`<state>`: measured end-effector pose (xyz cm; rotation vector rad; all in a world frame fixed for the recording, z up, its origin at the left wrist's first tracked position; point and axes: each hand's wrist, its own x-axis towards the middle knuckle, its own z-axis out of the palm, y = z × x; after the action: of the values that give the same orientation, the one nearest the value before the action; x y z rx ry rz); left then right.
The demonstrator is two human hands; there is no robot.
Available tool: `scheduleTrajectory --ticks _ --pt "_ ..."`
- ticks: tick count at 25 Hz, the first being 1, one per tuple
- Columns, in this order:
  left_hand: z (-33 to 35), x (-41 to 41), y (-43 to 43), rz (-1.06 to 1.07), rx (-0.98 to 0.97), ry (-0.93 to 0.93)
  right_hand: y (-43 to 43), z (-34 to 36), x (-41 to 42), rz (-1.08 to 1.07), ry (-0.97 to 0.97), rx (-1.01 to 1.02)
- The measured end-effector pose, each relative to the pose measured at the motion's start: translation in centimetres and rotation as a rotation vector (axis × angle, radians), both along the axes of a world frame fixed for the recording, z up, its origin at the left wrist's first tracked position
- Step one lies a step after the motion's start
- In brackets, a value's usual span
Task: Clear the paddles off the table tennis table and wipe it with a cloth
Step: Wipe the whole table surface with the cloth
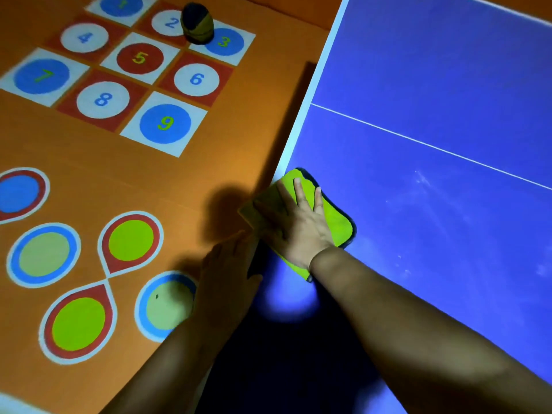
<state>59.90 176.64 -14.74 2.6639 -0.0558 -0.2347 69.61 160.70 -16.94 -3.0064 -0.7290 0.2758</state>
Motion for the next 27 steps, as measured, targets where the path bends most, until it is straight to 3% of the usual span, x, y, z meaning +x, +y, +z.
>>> scheduleTrajectory --ticks 4,8,13,19,22,27 --pt "0.1 6.3 -3.5 -0.044 0.103 0.01 -1.9 -0.5 9.7 -0.026 -0.024 -0.014" --pt "-0.2 10.0 -5.1 -0.107 0.258 0.109 -4.1 -0.6 17.2 -0.126 -0.009 0.108" --pt "0.3 10.5 -5.8 -0.155 0.37 0.112 -7.2 -1.9 22.8 -0.063 -0.048 -0.022" --pt "0.0 10.4 -5.9 -0.122 0.327 0.095 -11.0 -1.2 20.2 -0.4 0.026 -0.009" --pt "-0.5 10.6 -6.1 -0.117 0.343 0.074 -10.9 -0.9 16.9 -0.432 0.06 -0.035" --pt "-0.2 6.4 -6.3 -0.062 0.203 -0.104 -10.1 0.0 8.1 -0.401 0.061 -0.035"
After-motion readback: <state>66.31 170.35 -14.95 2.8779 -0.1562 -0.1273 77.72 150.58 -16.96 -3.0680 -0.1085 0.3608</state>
